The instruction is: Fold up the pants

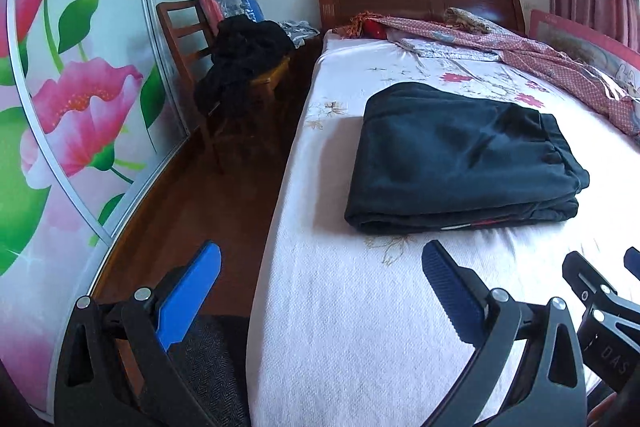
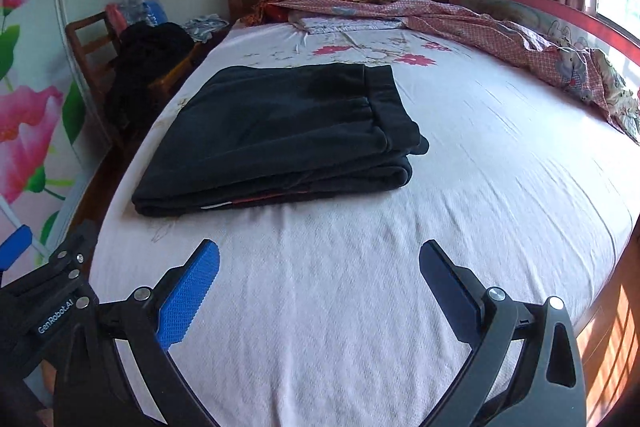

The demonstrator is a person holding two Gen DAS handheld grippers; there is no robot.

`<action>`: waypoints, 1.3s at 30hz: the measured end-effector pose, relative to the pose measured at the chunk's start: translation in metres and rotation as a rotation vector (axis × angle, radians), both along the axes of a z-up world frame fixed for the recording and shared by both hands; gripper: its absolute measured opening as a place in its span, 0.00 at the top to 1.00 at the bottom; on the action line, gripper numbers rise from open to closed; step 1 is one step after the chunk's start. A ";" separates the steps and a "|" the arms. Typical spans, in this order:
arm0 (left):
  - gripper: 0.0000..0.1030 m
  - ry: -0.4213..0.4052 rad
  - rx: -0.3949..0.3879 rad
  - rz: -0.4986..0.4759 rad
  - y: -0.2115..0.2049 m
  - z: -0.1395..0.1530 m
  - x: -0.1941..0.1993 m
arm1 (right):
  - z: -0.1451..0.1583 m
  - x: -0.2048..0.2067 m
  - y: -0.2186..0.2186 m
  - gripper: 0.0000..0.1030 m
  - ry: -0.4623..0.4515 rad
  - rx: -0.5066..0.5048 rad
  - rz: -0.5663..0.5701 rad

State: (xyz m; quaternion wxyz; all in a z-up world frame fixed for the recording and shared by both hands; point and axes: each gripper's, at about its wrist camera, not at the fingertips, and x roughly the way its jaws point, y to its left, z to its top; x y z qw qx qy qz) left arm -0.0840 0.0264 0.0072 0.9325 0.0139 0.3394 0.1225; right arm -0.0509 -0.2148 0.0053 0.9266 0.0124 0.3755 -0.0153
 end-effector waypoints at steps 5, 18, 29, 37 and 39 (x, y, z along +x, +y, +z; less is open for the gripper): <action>0.02 0.034 -0.013 0.005 0.005 -0.008 0.002 | 0.001 0.001 -0.013 0.04 0.014 0.057 -0.048; 0.02 0.014 -0.010 -0.045 -0.006 -0.004 -0.007 | -0.001 0.001 -0.005 0.04 0.025 0.057 -0.029; 0.02 0.035 -0.013 -0.052 -0.008 -0.010 -0.006 | -0.005 0.003 -0.002 0.04 0.044 0.072 -0.019; 0.02 0.044 -0.009 -0.054 -0.008 -0.010 -0.005 | -0.005 0.003 0.000 0.04 0.048 0.077 -0.014; 0.02 0.047 -0.004 -0.054 -0.008 -0.010 -0.005 | -0.004 0.003 0.001 0.04 0.047 0.079 -0.012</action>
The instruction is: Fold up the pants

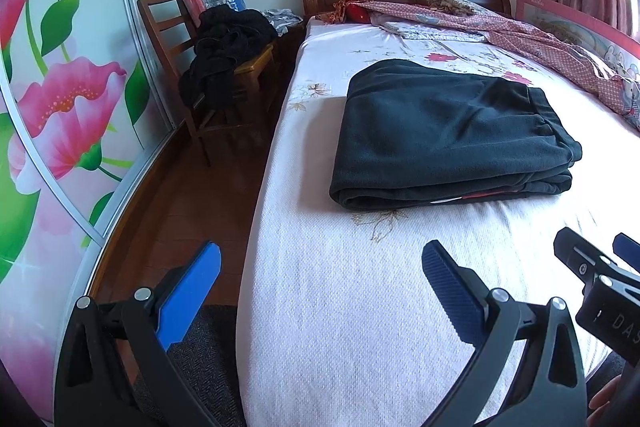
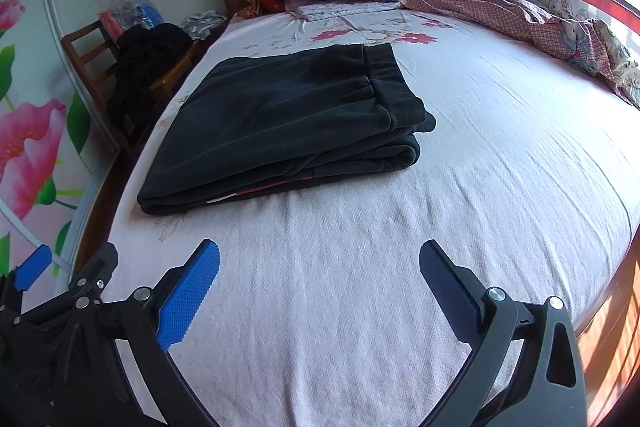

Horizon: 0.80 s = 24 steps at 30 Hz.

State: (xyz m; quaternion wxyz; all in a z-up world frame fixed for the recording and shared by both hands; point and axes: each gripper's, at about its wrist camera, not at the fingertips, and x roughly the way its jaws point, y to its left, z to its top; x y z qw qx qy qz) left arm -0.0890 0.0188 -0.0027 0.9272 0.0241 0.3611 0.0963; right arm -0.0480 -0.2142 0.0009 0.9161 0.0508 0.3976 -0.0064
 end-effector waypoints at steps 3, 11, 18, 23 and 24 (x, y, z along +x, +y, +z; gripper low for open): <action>0.02 0.002 -0.004 -0.003 0.000 0.000 0.000 | 0.000 -0.001 0.001 0.04 -0.001 0.000 0.003; 0.02 -0.022 0.152 0.024 -0.013 0.014 0.000 | -0.001 -0.003 0.003 0.04 0.010 -0.003 0.023; 0.02 0.049 -0.011 -0.032 -0.005 0.021 -0.003 | 0.001 -0.005 -0.006 0.04 0.008 0.011 -0.004; 0.02 0.047 -0.034 -0.041 -0.007 0.017 -0.007 | 0.000 -0.003 -0.010 0.04 0.019 0.016 -0.009; 0.02 0.042 -0.035 -0.044 -0.007 0.018 -0.007 | 0.000 -0.003 -0.010 0.04 0.019 0.018 -0.010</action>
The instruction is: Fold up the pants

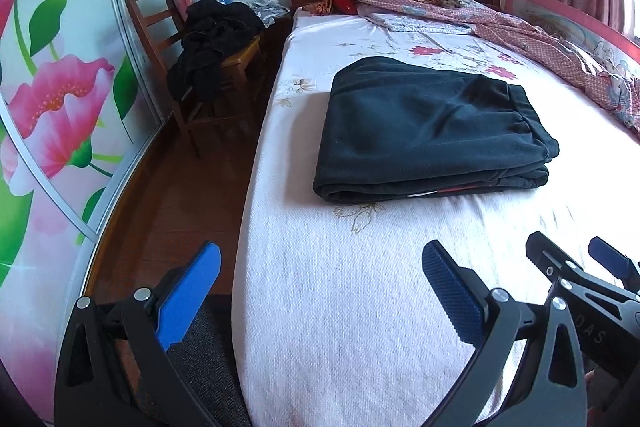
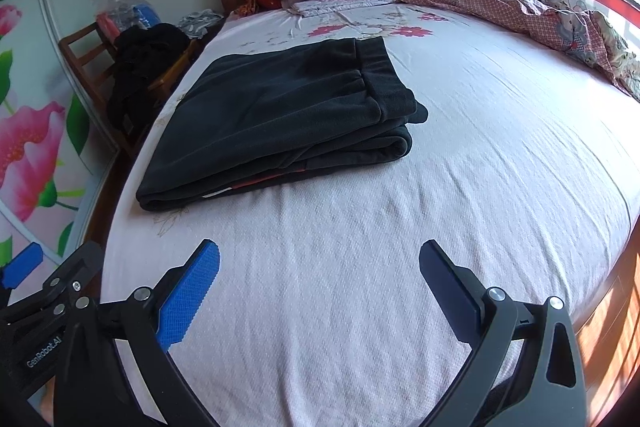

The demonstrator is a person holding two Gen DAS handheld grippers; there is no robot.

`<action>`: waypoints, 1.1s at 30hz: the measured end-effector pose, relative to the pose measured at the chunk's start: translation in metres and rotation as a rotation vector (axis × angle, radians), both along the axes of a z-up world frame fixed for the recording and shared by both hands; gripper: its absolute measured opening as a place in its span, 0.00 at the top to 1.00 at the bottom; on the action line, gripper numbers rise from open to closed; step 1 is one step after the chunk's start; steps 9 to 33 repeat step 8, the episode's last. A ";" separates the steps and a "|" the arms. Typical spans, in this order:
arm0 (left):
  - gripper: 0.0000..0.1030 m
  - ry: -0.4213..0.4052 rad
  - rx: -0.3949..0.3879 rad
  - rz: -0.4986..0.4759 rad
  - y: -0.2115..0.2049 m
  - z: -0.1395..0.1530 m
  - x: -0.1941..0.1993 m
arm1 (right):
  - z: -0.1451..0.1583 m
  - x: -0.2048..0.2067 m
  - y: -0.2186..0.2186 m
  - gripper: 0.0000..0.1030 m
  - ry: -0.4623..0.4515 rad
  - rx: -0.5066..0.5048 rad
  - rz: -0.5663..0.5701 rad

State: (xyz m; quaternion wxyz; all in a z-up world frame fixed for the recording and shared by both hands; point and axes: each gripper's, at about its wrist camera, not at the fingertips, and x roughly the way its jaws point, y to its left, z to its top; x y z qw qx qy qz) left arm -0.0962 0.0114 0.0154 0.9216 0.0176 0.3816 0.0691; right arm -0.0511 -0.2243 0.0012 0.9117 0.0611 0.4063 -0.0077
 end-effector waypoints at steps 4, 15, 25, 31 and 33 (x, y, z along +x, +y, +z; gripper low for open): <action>0.02 0.025 -0.031 -0.035 -0.003 0.000 0.002 | 0.000 0.000 -0.005 0.04 0.000 0.001 -0.022; 0.02 0.094 -0.134 -0.086 -0.002 -0.018 0.011 | -0.007 0.003 -0.021 0.04 0.022 -0.010 -0.100; 0.02 0.094 -0.134 -0.086 -0.002 -0.018 0.011 | -0.007 0.003 -0.021 0.04 0.022 -0.010 -0.100; 0.02 0.094 -0.134 -0.086 -0.002 -0.018 0.011 | -0.007 0.003 -0.021 0.04 0.022 -0.010 -0.100; 0.02 0.094 -0.134 -0.086 -0.002 -0.018 0.011 | -0.007 0.003 -0.021 0.04 0.022 -0.010 -0.100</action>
